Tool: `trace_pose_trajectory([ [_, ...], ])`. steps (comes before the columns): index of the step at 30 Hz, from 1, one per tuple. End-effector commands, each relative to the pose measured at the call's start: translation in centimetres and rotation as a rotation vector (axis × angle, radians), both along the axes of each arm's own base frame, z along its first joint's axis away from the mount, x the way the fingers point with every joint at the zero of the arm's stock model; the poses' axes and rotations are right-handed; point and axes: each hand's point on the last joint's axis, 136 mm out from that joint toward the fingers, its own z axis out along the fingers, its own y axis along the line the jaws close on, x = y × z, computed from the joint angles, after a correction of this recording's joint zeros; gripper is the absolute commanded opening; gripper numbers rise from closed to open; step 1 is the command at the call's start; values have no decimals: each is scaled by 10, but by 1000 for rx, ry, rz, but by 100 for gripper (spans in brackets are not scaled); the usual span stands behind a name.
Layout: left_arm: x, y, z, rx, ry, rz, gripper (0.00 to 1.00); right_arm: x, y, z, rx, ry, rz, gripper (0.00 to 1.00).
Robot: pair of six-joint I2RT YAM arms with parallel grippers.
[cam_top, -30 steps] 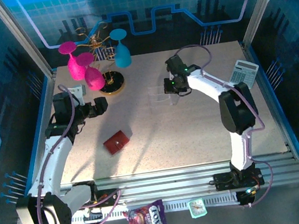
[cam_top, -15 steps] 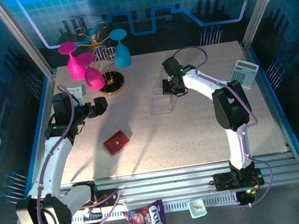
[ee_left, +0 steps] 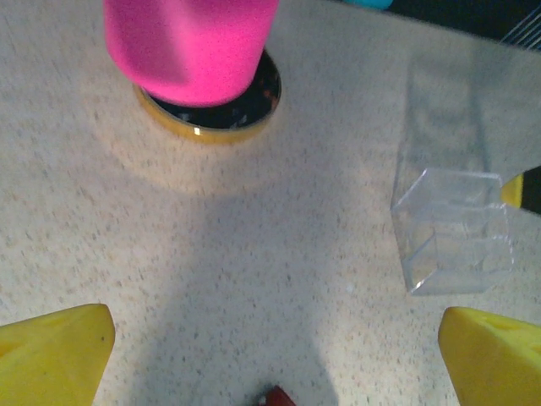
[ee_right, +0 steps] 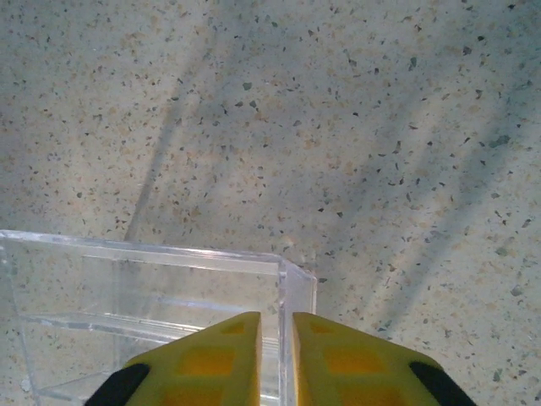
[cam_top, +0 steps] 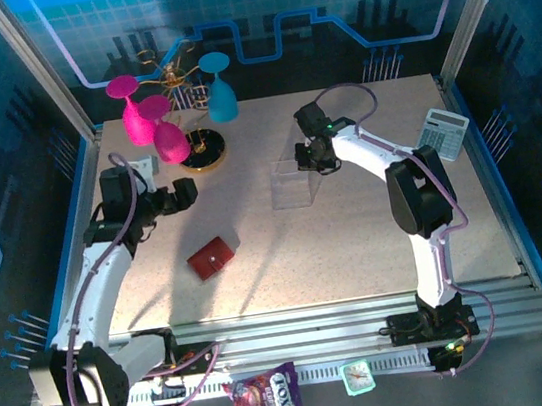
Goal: Take the credit cards out of the card holder
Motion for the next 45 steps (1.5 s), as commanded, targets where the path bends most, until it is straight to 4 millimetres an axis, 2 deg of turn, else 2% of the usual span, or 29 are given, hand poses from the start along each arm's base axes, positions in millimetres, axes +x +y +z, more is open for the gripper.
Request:
trace_pose_trajectory([
  [1,-12,-13,-22,-68,160,-16,99,-4,2,28,31,-43,7,20],
  [9,-44,-36,-82,-114,376,-27,99,-15,8,56,89,-92,44,23],
  [13,-51,-47,-102,-100,458,-68,99,-22,9,59,101,-96,60,25],
  [15,-54,-54,-109,-35,484,-115,99,-24,7,61,101,-102,61,26],
  [19,-53,-56,-125,38,537,-107,99,-27,7,59,113,-97,68,27],
  [26,-59,-43,-156,94,625,-46,99,-27,3,55,118,-89,75,28],
  [32,-67,-55,-161,40,672,-66,99,-26,-2,55,130,-91,71,31],
  [45,-108,-80,-161,26,749,-52,99,-32,-9,50,141,-87,67,33],
])
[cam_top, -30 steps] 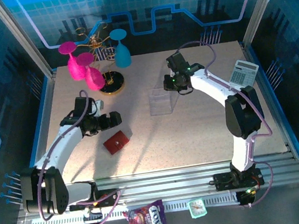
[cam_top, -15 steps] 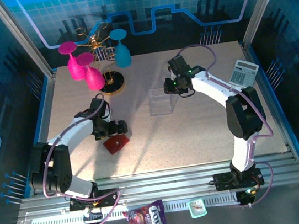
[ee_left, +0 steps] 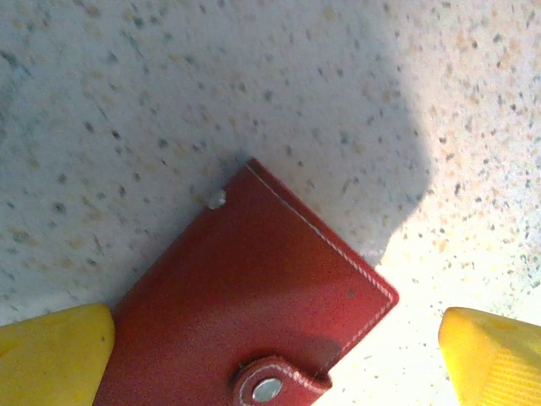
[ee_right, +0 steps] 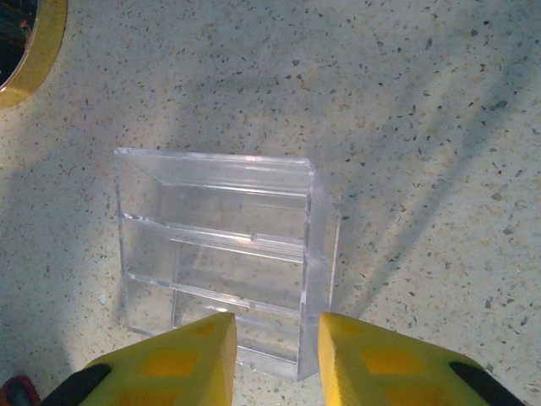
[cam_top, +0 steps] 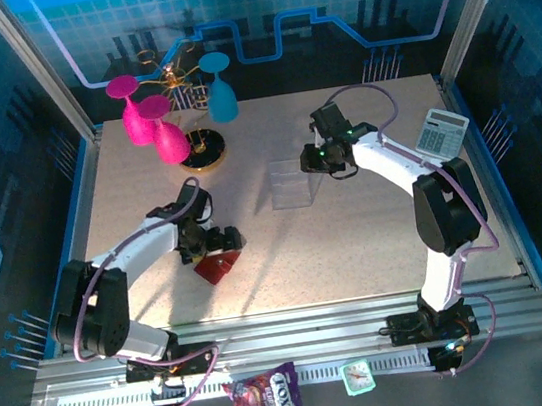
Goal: Take the credit cards out of the card holder
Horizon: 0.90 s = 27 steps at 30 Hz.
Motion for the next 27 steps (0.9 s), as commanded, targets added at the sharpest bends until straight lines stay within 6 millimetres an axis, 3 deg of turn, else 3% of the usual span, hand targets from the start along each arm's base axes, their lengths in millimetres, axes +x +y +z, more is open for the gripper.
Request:
trace_pose_trajectory([
  [1,-22,-6,2,-14,60,29,99,-1,-4,14,18,-35,8,33],
  [10,-33,-12,-6,45,85,32,99,-3,-5,11,29,-28,3,34],
  [17,-32,-2,-20,152,110,36,99,-3,-4,10,33,-22,4,34],
  [27,-29,-5,-29,163,135,3,91,-5,-8,8,21,-13,-5,35],
])
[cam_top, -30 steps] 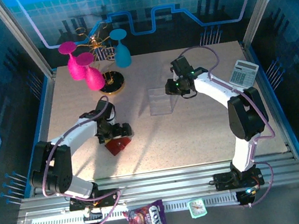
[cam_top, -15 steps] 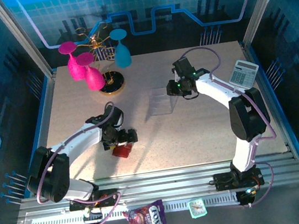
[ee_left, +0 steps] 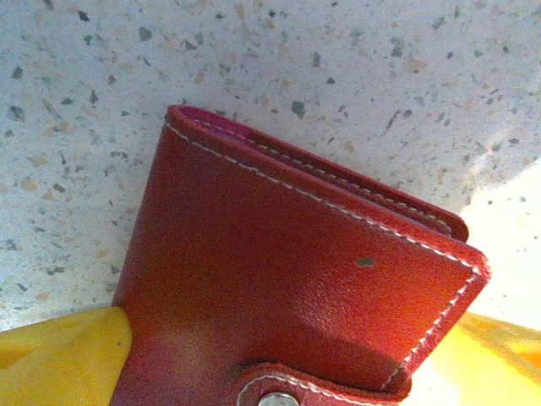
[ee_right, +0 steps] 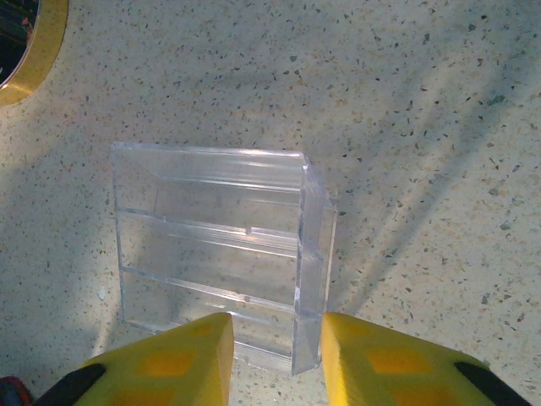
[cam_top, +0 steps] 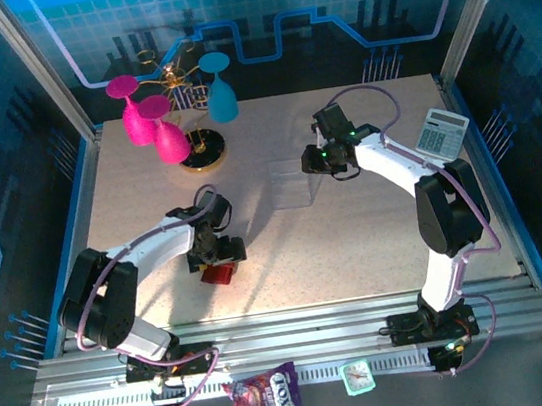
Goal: Take the credit cards out of the card holder
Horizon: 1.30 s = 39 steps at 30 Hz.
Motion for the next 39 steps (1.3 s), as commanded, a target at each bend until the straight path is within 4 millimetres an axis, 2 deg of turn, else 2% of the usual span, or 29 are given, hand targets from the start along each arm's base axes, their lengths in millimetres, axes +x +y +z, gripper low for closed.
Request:
trace_pose_trajectory([
  [1,-9,0,-9,15,51,-19,90,-3,-4,8,11,-9,-7,35],
  [11,-1,8,14,51,-9,-23,98,-3,-3,7,15,-4,-7,35],
  [21,-3,3,-3,44,43,-58,99,-4,-5,7,10,-1,-8,35],
  [27,-6,-8,-12,-16,55,-72,96,-6,-5,6,14,3,-10,36],
  [31,-8,-8,-13,-18,61,-76,91,-7,-5,7,17,2,-10,36],
  [36,-3,-9,-2,-28,31,-64,85,-8,-5,9,15,-4,-9,36],
  [39,4,-17,7,-67,-4,-42,81,-9,-6,8,15,-2,-9,36],
])
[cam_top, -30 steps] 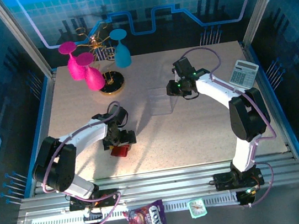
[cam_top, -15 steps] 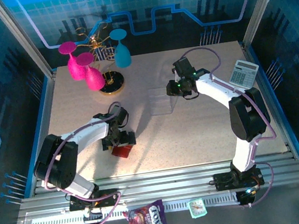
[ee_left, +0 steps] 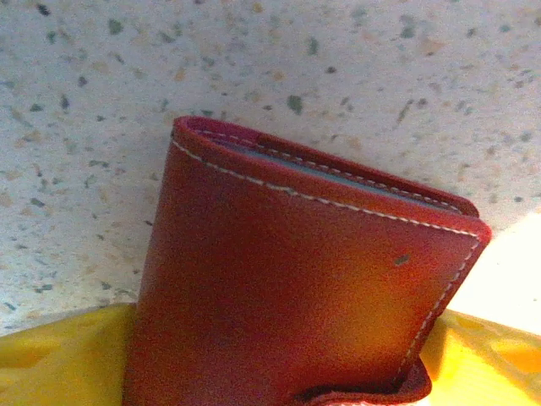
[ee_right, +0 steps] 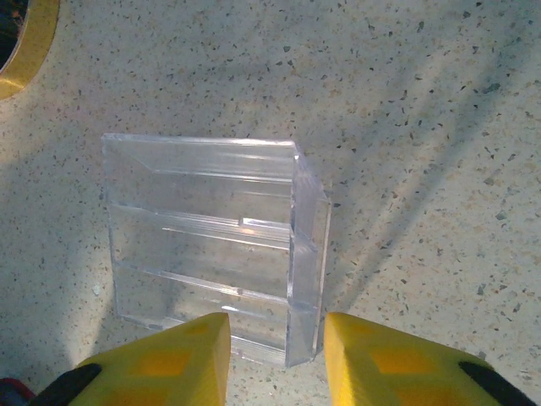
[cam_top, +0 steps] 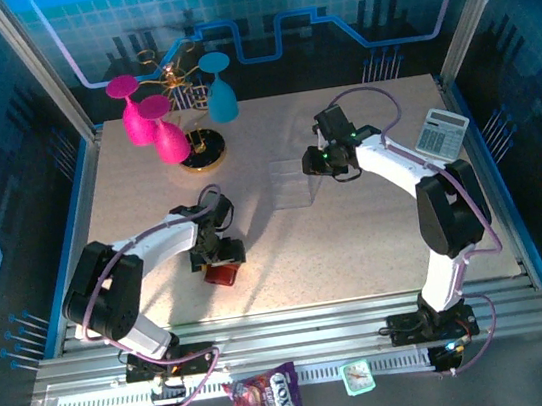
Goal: Take the credit cards out of the card holder
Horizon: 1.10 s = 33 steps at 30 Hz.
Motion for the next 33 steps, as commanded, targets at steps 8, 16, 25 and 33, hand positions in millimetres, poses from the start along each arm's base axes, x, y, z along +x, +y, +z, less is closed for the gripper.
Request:
trace_pose_trajectory([
  [8,15,-62,27,-142,-64,-2,80,-6,-5,4,26,-4,0,36],
  [16,25,-131,31,-206,-85,-28,80,-7,-13,-2,45,7,4,36],
  [25,26,-153,17,-182,-55,-25,84,-9,-29,0,56,3,-7,37],
  [33,27,-159,23,-257,-68,4,94,-17,-25,-1,80,26,13,37],
])
